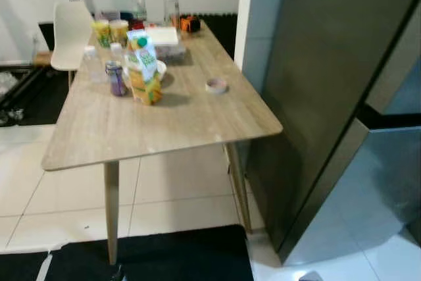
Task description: Restocking fridge
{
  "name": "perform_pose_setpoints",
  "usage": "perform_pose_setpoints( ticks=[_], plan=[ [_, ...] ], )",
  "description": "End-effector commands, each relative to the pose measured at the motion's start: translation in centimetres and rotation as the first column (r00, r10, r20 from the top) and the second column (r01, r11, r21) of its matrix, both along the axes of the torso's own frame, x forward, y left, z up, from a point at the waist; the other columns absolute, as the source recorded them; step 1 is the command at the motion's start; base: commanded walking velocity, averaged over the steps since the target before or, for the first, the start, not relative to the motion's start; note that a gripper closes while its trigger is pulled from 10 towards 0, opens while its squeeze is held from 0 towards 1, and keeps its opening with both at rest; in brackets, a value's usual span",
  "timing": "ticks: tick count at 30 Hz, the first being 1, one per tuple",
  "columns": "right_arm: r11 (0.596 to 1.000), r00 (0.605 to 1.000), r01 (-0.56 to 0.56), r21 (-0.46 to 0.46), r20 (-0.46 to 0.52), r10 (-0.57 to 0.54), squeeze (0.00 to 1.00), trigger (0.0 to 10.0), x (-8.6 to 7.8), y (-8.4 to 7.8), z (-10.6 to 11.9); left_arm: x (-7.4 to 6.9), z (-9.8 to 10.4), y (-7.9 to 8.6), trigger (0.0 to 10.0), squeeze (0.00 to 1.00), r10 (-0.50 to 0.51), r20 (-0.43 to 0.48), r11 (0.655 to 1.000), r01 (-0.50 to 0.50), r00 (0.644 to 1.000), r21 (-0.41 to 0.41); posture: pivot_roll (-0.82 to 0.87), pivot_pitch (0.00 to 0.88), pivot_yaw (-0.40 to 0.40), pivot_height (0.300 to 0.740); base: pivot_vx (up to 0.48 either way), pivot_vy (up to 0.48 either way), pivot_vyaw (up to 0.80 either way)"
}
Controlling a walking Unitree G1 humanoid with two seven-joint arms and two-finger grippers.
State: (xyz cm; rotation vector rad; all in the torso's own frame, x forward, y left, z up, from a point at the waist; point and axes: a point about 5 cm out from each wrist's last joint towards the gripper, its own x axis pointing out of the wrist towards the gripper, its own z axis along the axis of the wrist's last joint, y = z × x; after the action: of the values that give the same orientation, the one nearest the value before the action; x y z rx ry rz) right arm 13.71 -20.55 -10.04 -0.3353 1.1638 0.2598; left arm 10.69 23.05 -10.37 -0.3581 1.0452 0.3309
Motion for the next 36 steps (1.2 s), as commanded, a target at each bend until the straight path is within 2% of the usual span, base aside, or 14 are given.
perform_pose_setpoints(
  ticks=[1, 13, 19, 24, 27, 28, 30, 31, 34, 35, 36],
  plan=[
    [1.0, 1.0, 0.008, 0.004, -0.02, -0.008, 0.0, 10.0, -0.6, 0.0, -0.2, -0.4, -0.2, -0.2, 10.0, 0.0, -0.005, -0.011, 1.0, 0.005, 1.0, -0.005, -0.08, 0.0, 0.02, 0.74, 0.0, -0.48, 0.0],
    [1.0, 1.0, 0.01, 0.007, -0.009, -0.01, 0.0, 10.0, -0.3, 0.0, -0.1, -0.4, -0.2, -0.2, 10.0, 0.0, -0.006, -0.013, 1.0, 0.006, 1.0, -0.005, -0.08, 0.0, 0.02, 0.74, 0.0, -0.48, 0.0],
    [1.0, 1.0, 0.008, 0.007, 0.019, -0.009, 0.0, 10.0, 0.4, 0.0, 0.1, -0.4, -0.2, -0.2, 10.0, 0.0, 0.007, -0.01, 1.0, -0.007, 1.0, -0.005, -0.08, 0.0, 0.02, 0.74, 0.0, -0.056, 0.0],
    [0.999, 0.993, -0.039, 0.001, 0.113, 0.039, 0.0, 10.0, 2.9, 0.1, 1.2, -0.4, -0.2, -0.2, 10.0, 0.0, 0.01, -0.008, 1.0, -0.01, 1.0, -0.006, -0.08, 0.0, 0.02, 0.74, 0.0, 0.0, 0.0],
    [0.998, 0.977, -0.055, 0.004, 0.206, 0.053, 0.0, 10.0, 5.3, 0.1, 2.4, -0.4, -0.1, -0.1, 10.0, 0.0, 0.009, -0.009, 1.0, -0.009, 1.0, -0.005, -0.09, 0.0, 0.024, 0.74, 0.0, 0.0, 0.0],
    [0.998, 0.977, -0.055, 0.004, 0.206, 0.053, 0.0, 10.0, 5.3, 0.1, 2.4, -0.4, -0.1, -0.1, 10.0, 0.0, 0.009, -0.009, 1.0, -0.009, 1.0, -0.005, -0.09, 0.0, 0.024, 0.74, 0.0, 0.0, 0.0],
    [0.998, 0.958, -0.066, 0.01, 0.28, 0.06, 0.0, 10.0, 7.2, 0.1, 3.5, -0.4, -0.1, -0.1, 10.0, 0.0, 0.009, -0.008, 1.0, -0.009, 1.0, -0.004, -0.09, 0.0, 0.024, 0.74, 0.0, 0.0, 0.0],
    [0.998, 0.958, -0.066, 0.01, 0.28, 0.06, 0.0, 10.0, 7.2, 0.1, 3.5, -0.4, -0.1, -0.1, 10.0, 0.0, 0.009, -0.008, 1.0, -0.009, 1.0, -0.004, -0.09, 0.0, 0.024, 0.74, 0.0, 0.0, 0.0],
    [0.988, 0.898, -0.133, 0.078, 0.432, 0.087, 0.0, 10.0, 11.0, -0.1, 6.5, -0.4, -0.1, 0.1, 10.0, 0.0, 0.008, -0.006, 1.0, -0.008, 1.0, -0.001, -0.09, 0.0, 0.024, 0.74, 0.0, 0.0, 0.0],
    [0.982, 0.883, -0.161, 0.098, 0.459, 0.1, 0.0, 10.0, 11.8, -0.1, 7.2, -0.3, -0.1, 0.1, 10.0, 0.0, 0.007, -0.005, 1.0, -0.007, 1.0, 0.0, -0.09, 0.0, 0.024, 0.74, 0.0, 0.0, 0.0],
    [0.982, 0.883, -0.161, 0.098, 0.459, 0.1, 0.0, 10.0, 11.8, -0.1, 7.2, -0.3, -0.1, 0.1, 10.0, 0.0, 0.007, -0.005, 1.0, -0.007, 1.0, 0.0, -0.09, 0.0, 0.024, 0.74, 0.0, 0.0, 0.0]
  ],
)
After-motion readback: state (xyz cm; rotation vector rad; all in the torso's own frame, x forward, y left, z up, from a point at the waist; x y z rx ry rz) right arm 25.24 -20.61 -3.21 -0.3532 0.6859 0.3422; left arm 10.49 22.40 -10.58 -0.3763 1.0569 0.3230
